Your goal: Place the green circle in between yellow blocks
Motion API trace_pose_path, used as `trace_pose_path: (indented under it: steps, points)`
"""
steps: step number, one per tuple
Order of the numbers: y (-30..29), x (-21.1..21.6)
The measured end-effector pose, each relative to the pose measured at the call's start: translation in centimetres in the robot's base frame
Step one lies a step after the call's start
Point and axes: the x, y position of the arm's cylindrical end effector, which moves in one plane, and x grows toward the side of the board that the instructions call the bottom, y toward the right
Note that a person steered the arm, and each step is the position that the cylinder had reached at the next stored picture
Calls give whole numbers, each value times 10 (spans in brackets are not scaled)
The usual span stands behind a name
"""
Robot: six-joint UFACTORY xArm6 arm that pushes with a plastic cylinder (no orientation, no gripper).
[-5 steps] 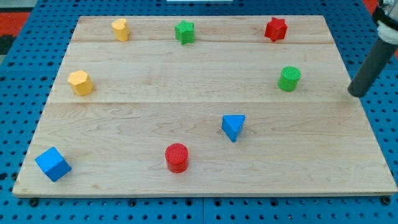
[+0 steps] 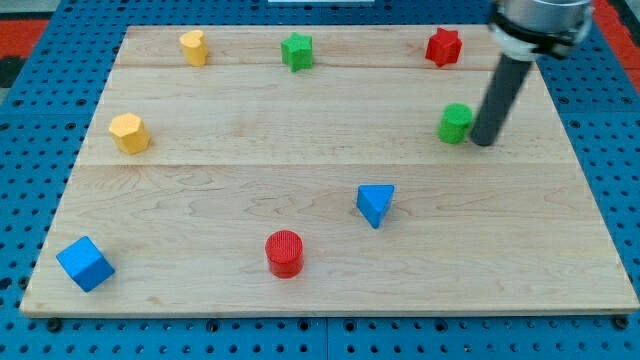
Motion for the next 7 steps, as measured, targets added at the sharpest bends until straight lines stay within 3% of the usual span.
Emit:
trace_pose_path:
  steps: [1,3,7]
  points:
    - [-34,-15]
    - [-1,-46]
    - [40,-50]
